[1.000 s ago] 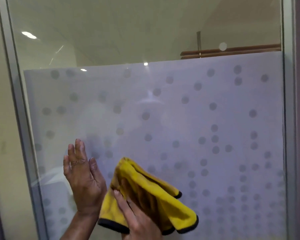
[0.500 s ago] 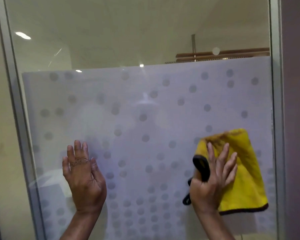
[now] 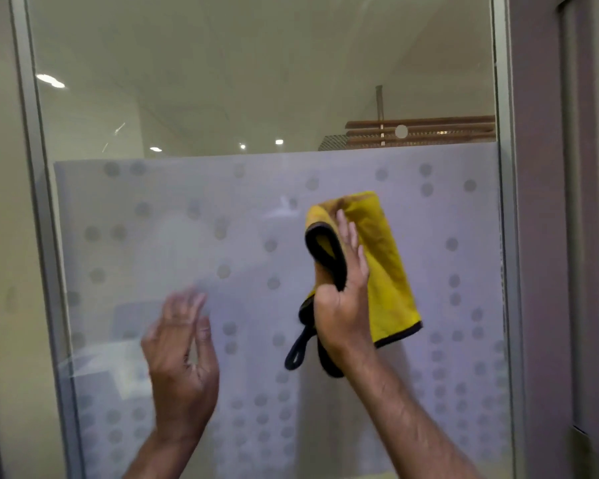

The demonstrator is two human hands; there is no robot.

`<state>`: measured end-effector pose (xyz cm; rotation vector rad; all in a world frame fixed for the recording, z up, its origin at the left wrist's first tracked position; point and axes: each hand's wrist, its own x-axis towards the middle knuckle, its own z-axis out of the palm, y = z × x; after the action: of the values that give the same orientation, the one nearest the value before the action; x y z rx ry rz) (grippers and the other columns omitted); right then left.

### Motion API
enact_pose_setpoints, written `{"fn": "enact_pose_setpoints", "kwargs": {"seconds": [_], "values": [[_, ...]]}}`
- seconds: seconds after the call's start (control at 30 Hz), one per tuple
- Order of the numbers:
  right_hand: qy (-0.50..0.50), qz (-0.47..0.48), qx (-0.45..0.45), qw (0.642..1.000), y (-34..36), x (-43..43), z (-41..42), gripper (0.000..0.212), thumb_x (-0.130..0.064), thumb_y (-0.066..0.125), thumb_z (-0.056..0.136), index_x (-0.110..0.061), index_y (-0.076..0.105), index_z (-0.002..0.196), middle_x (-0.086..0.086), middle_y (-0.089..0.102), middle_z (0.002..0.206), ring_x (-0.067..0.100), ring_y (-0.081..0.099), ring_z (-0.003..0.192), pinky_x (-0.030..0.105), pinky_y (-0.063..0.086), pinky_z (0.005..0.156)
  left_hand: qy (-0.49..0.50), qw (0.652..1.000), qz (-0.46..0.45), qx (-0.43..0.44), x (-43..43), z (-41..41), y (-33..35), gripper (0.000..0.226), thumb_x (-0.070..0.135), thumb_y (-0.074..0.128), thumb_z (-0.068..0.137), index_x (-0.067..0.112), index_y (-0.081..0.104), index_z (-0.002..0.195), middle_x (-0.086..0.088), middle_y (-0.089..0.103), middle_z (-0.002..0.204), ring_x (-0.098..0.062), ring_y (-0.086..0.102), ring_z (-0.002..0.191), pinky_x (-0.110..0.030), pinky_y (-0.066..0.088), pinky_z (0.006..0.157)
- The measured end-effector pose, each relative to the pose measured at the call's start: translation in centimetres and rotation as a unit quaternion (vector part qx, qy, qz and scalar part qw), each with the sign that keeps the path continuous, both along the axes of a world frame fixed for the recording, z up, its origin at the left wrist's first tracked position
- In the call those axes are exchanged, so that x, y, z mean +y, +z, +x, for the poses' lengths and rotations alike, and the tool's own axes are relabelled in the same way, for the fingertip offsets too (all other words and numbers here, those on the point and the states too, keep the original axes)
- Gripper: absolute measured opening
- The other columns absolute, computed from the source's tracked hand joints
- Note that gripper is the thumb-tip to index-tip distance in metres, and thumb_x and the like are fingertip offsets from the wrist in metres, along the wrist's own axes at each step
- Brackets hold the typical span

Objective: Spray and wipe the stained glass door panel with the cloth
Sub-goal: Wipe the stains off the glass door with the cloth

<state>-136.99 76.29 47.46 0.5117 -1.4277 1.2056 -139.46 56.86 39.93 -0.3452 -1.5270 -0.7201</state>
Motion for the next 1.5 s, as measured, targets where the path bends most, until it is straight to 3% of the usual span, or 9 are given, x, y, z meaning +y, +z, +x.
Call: {"fn": "enact_pose_setpoints", "kwargs": {"seconds": [0.23,0.4,0.5,0.7,0.87,1.03,1.23,1.37,1.5], "values": [[0.012,-0.008,-0.077,0.997,-6.0,-4.0,4.3,0.074,-0.023,0.042,0.079,-0.033,0.044,0.152,-0.009,0.027,0.167,0.006,0.014,0.157,0.047,0.019,0.126,-0.44,0.846,0.122,-0.276,8.2,10.6,2.9,0.057,0.058,0.035,0.099,0.02,0.077,0.107,0.006,0.08,0.107,-0.007,0.073,0.101,-0.011,0.053,0.078],[-0.051,0.076,-0.168,0.982,-8.2,-3.5,6.6,0.079,-0.066,0.039,0.093,-0.033,0.019,0.161,-0.009,0.005,0.172,0.004,-0.007,0.157,0.043,0.007,0.127,-0.519,0.758,0.101,-0.382,8.1,13.7,2.2,0.065,0.07,0.057,0.085,0.026,0.065,0.132,0.004,0.071,0.132,-0.01,0.065,0.125,-0.02,0.049,0.104],[-0.093,0.16,-0.222,0.957,-8.6,-3.8,8.7,0.097,-0.085,0.015,0.086,-0.028,0.002,0.163,-0.008,-0.013,0.171,0.006,-0.023,0.154,0.043,-0.001,0.127,-0.549,0.715,0.154,-0.405,7.9,15.4,1.5,0.054,0.039,0.068,0.088,0.016,0.06,0.136,-0.003,0.071,0.132,-0.017,0.065,0.125,-0.025,0.052,0.103],[-0.056,0.27,-0.24,0.931,-10.5,-4.3,13.6,0.088,-0.056,0.027,0.09,-0.02,-0.009,0.162,-0.003,-0.026,0.168,0.011,-0.031,0.152,0.047,-0.005,0.126,-0.552,0.669,0.249,-0.43,6.3,19.6,0.7,0.033,0.016,0.059,0.097,0.008,0.068,0.128,-0.015,0.071,0.13,-0.024,0.068,0.122,-0.035,0.053,0.103],[0.063,0.255,-0.245,0.933,-12.2,-5.0,19.0,0.092,-0.064,0.045,0.089,-0.026,0.009,0.163,-0.011,-0.003,0.172,-0.001,-0.012,0.155,0.032,0.001,0.128,-0.561,0.6,0.36,-0.442,2.6,23.7,-0.7,0.031,0.015,0.055,0.1,0.003,0.07,0.124,-0.017,0.074,0.121,-0.024,0.075,0.107,-0.035,0.062,0.09],[0.107,-0.052,-0.311,0.943,-14.7,-4.3,23.8,0.066,-0.042,0.074,0.09,-0.033,0.046,0.149,-0.019,0.048,0.151,-0.009,0.043,0.137,0.016,0.035,0.108,-0.577,0.53,0.401,-0.475,-3.0,28.7,-2.4,0.032,0.024,0.057,0.099,0.004,0.075,0.117,-0.018,0.075,0.119,-0.029,0.075,0.107,-0.048,0.061,0.09],[0.356,-0.189,-0.523,0.751,-18.6,-4.9,27.4,0.093,-0.07,0.081,0.068,-0.017,0.058,0.141,0.005,0.07,0.129,0.022,0.058,0.121,0.038,0.046,0.094,-0.59,0.481,0.411,-0.502,-7.0,34.3,-4.5,0.038,0.025,0.057,0.097,0.003,0.071,0.125,-0.018,0.072,0.125,-0.031,0.072,0.112,-0.051,0.061,0.091],[0.543,-0.234,-0.556,0.584,-21.1,-6.8,32.6,0.066,-0.053,0.067,0.091,-0.011,0.059,0.142,0.021,0.056,0.147,0.036,0.052,0.138,0.058,0.032,0.12,-0.583,0.463,0.418,-0.52,-8.6,38.2,-5.3,0.039,0.026,0.057,0.095,0.001,0.073,0.121,-0.019,0.073,0.123,-0.031,0.074,0.109,-0.051,0.061,0.09],[0.577,-0.234,-0.539,0.567,-21.6,-8.1,37.1,0.058,-0.025,0.078,0.087,-0.003,0.062,0.138,0.023,0.056,0.146,0.039,0.052,0.137,0.061,0.033,0.118,-0.558,0.47,0.436,-0.526,-10.1,42.4,-6.3,0.04,0.025,0.056,0.097,0.0,0.07,0.126,-0.02,0.071,0.126,-0.031,0.071,0.114,-0.054,0.056,0.095]]}}
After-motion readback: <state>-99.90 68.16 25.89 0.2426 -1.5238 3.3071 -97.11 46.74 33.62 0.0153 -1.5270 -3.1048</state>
